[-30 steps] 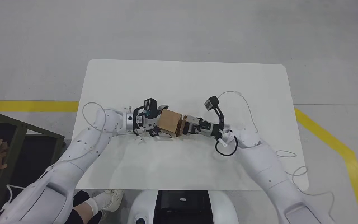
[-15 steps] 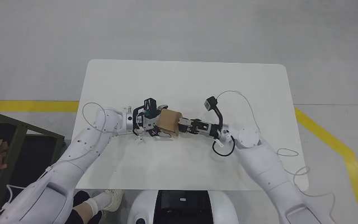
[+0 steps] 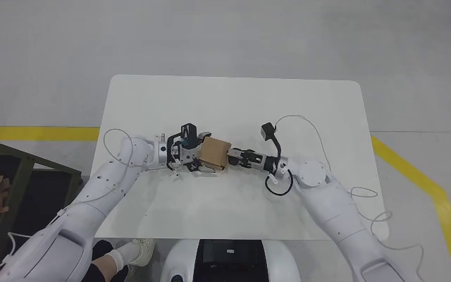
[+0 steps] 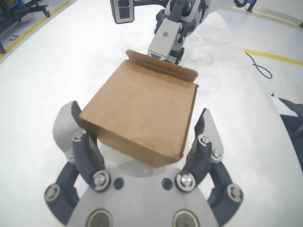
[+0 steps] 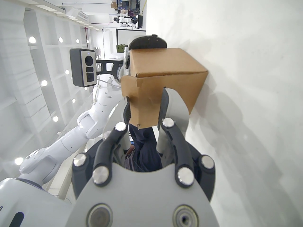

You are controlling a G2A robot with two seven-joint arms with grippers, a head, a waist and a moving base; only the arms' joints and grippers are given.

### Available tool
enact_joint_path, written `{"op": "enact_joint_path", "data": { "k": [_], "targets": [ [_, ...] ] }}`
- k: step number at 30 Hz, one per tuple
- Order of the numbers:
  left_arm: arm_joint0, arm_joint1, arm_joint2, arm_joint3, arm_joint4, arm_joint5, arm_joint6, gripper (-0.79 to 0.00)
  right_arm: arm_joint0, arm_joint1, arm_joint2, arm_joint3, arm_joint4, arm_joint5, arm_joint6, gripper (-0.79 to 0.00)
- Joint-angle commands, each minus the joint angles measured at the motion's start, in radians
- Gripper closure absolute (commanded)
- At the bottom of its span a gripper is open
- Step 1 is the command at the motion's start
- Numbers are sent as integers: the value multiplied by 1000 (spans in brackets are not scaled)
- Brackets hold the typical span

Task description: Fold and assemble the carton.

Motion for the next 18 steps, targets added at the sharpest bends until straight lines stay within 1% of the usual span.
{"op": "enact_joint_path", "data": {
  "k": [1,9,12,15,18],
  "targets": [
    [0,0,0,0,0,0,1,-785,-3,1,3,-3,-5,3,-3,-256],
    [1,1,0,0,0,0,-1,-785,-17,7,16,-24,-37,22,-23,-191],
    [1,2,0,0,0,0,0,-785,-23,9,21,-34,-47,29,-29,-132],
    [2,2,0,0,1,0,0,-785,-29,10,25,-44,-51,33,-34,-120],
    [2,2,0,-1,1,0,0,-785,-36,12,29,-51,-52,39,-38,-135]
  ]
}}
